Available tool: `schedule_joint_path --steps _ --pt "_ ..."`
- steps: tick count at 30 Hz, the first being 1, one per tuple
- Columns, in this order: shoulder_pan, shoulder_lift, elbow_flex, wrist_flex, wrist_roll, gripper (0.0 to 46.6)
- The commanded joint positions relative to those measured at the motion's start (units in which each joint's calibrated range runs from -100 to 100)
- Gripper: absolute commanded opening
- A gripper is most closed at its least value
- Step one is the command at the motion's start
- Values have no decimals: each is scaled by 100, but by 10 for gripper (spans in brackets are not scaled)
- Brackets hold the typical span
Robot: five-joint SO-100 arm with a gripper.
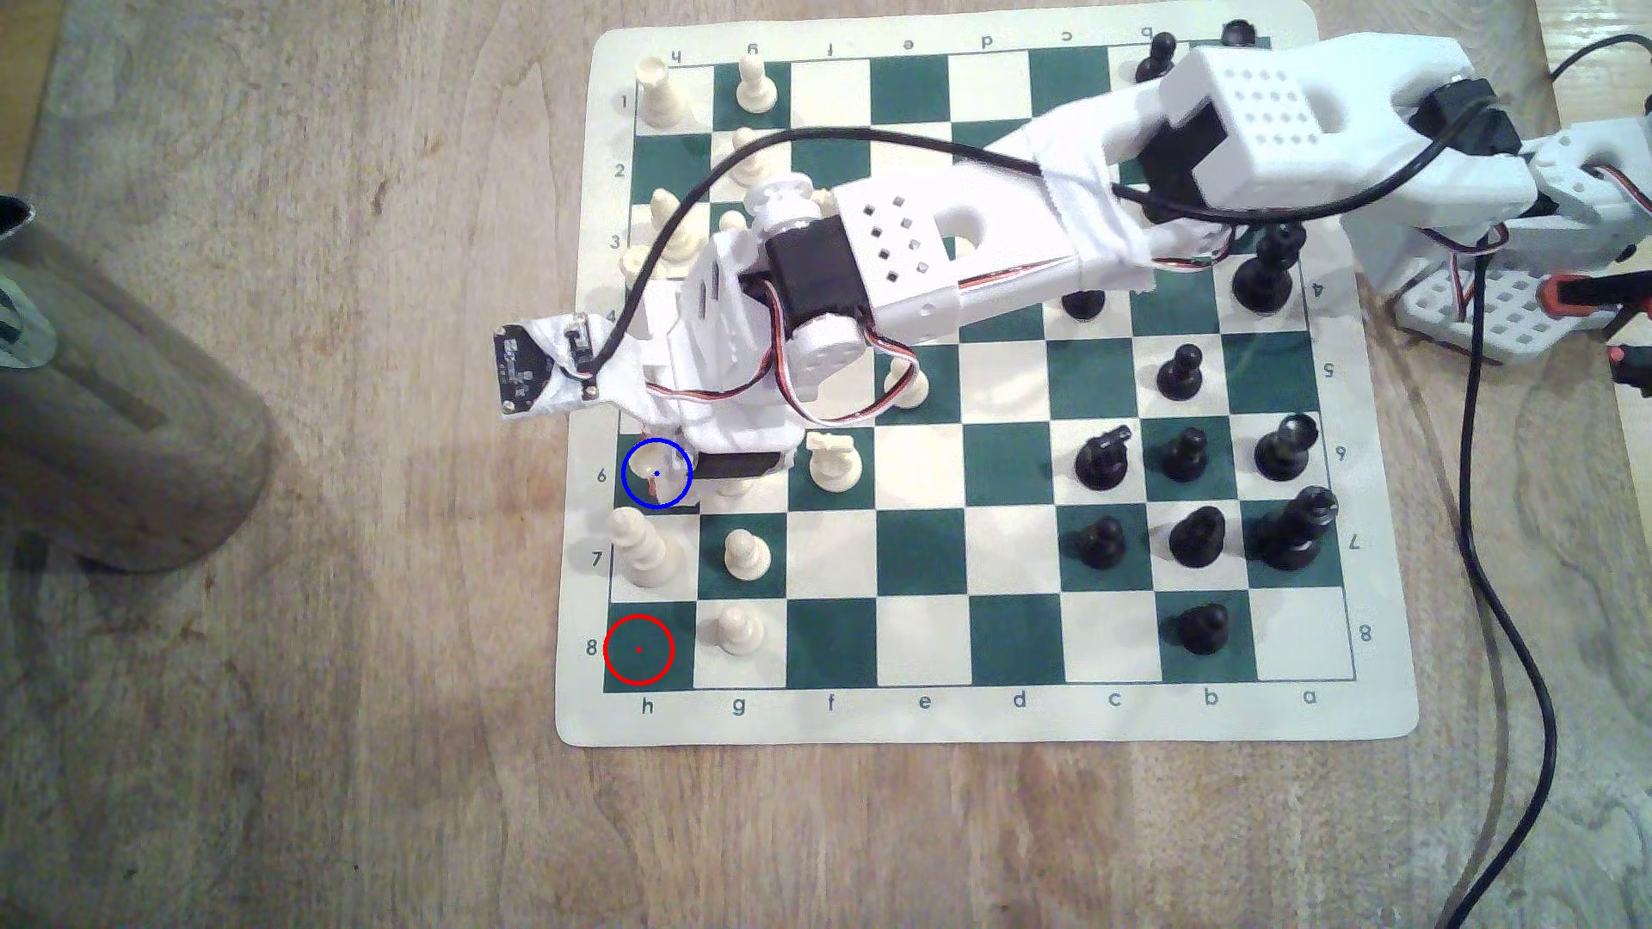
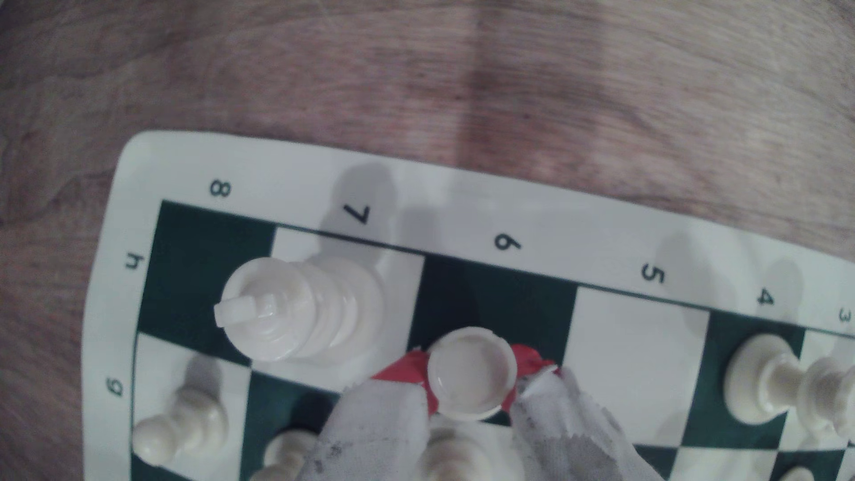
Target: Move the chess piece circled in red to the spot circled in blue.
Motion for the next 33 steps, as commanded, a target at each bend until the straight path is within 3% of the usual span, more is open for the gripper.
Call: schedule_joint_path --steps 1,15,16,17,20,26,33 --pt "4 -862 -13 -120 49 4" --pt "74 -710 -76 -374 103 5" --pt "82 -701 -76 -382 107 24" --pt "90 -693 -76 -374 112 75" --pt "90 -684 -76 -374 112 124" --pt "90 -684 -67 -317 117 156" --pt "90 -956 177 -219 176 160"
